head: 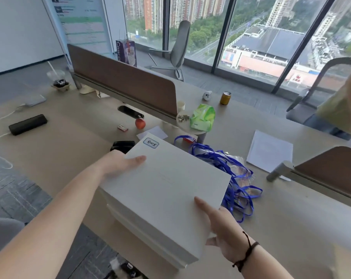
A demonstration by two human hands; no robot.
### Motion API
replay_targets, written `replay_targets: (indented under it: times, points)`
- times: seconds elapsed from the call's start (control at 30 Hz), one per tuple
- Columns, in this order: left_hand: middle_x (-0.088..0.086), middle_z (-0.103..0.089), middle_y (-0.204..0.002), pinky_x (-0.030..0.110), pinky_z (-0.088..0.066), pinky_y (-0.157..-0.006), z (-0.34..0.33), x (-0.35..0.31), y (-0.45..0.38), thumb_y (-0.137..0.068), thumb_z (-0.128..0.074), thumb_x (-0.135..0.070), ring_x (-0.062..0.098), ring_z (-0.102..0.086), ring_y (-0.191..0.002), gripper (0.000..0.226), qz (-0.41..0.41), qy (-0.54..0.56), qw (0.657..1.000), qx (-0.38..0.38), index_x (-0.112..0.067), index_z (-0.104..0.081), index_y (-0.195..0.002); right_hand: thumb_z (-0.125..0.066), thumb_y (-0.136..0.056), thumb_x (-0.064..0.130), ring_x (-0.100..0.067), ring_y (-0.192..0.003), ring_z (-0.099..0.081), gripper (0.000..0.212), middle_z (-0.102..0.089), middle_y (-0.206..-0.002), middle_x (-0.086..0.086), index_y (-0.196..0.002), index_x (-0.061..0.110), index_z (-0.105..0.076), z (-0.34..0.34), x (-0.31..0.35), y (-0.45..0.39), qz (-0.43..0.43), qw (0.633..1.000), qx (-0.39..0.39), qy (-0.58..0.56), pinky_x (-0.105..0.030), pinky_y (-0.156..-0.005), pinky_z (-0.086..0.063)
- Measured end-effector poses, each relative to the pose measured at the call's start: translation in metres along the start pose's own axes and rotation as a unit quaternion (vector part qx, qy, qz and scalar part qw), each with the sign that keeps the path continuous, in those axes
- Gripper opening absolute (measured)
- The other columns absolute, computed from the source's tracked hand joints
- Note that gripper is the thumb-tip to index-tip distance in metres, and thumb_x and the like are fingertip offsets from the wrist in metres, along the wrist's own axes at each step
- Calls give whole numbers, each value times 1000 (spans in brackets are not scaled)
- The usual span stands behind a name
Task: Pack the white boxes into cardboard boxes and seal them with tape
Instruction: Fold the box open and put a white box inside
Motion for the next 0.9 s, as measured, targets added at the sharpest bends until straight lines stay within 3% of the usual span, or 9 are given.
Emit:
replay_targets:
  times: [0.27,0.5,0.73,0.9]
  points:
    - [11,-78,-104,52,-53,-99,-11,13,-12,-78,-75,-60,34,-75,-95,58,25,47,992,116,-9,-78,-106,-79,-77,53,-15,-107,-72,52,-77,-109,13,-123,32,-66,-5,-6,-5,-2,997,-2,-73,-57,-98,-53]
    - [12,-76,-111,48,-53,-97,-19,7,-7,-93,-64,-41,35,-72,-104,40,37,113,985,128,-12,-72,-119,-81,-79,44,-20,-107,-73,48,-78,-111,6,-123,27,-67,-8,-9,-10,8,991,-1,-136,-60,-99,-52]
    - [10,-76,-111,53,-49,-104,-37,14,15,-75,-82,-47,35,-73,-102,49,60,133,979,144,-15,-78,-112,-78,-87,31,-30,-103,-74,39,-78,-109,-6,-121,15,-70,15,-7,-3,41,981,-33,-186,-54,-98,-55]
    - [6,-78,-106,51,-52,-100,-59,-11,40,-84,-76,-41,30,-75,-97,37,15,142,982,124,-15,-77,-110,-74,-90,25,-34,-105,-73,34,-77,-111,-10,-121,11,-71,46,-8,19,62,975,-47,-210,-53,-96,-56]
Point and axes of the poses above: each hand's wrist, its own y-axis away from the middle knuckle, its own z-axis out of the back of the hand, x = y × z, the point moved 9 cm from there along -y, towards the middle knuckle
